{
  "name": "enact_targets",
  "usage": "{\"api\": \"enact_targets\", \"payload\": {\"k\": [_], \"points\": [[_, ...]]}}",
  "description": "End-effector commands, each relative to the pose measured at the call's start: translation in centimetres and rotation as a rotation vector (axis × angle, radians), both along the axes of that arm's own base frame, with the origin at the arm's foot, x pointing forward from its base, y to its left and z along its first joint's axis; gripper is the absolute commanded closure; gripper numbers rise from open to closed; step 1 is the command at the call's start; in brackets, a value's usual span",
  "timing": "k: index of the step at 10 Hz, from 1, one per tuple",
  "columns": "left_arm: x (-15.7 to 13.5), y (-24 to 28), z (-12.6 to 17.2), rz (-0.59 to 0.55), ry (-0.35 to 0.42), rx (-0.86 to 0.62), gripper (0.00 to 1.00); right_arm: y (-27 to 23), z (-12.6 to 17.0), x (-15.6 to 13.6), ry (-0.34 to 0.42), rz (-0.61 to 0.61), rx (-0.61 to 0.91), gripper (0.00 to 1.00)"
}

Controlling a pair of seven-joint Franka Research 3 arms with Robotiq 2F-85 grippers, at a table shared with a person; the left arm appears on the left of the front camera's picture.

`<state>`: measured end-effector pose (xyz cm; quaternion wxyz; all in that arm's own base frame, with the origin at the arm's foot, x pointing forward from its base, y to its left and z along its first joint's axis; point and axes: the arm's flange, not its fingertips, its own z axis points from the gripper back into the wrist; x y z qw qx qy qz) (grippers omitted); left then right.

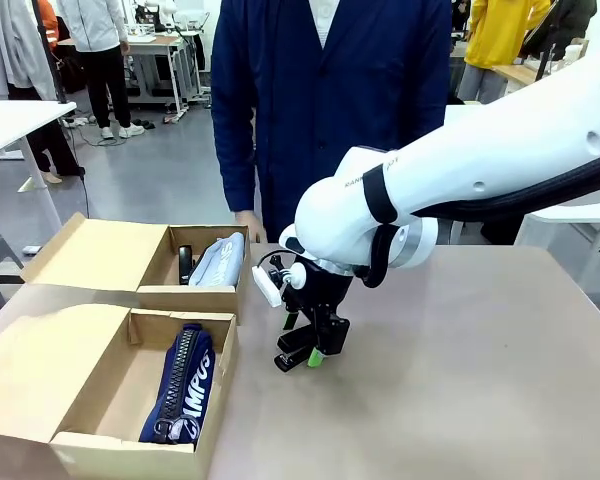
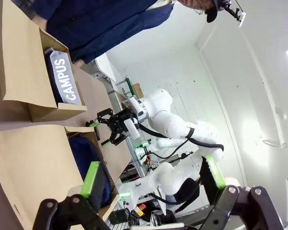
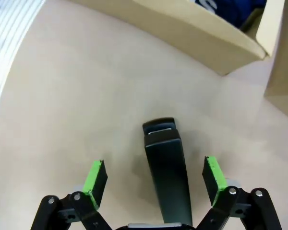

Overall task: Place items inside the box.
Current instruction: Pick up a Pencil pouch or Stapler and place it inside the Mailer Box closest to the robot.

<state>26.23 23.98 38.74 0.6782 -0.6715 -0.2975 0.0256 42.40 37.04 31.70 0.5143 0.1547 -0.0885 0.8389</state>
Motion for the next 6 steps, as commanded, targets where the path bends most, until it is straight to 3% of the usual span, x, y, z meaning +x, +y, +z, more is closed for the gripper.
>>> {"api": "enact_targets", "payload": {"k": [1, 2, 3, 4, 6], "points": [[-0.11, -0.12, 0.19, 0.000, -0.026, -0.005, 0.00, 0.39, 0.46, 0.18, 0.033, 0.012, -0.040, 0.12], [-0.11, -0.12, 0.19, 0.000, -0.026, -0.005, 0.00, 0.27, 0.53, 0.12, 0.054, 0.000, -0.033, 0.57], [-0.11, -0.12, 0.19, 0.000, -0.026, -0.005, 0.00, 0.21, 0.52, 0.10, 0.059, -0.006, -0.031, 0.69], [-0.11, -0.12, 0.19, 0.000, -0.026, -0.005, 0.00, 0.09, 0.38, 0.16, 0.058, -0.010, -0.029, 1.00], [-0.11, -0.12, 0.19, 0.000, -0.026, -0.005, 0.00, -0.24, 0.05, 0.29, 0.076, -0.021, -0.043, 1.00]]}}
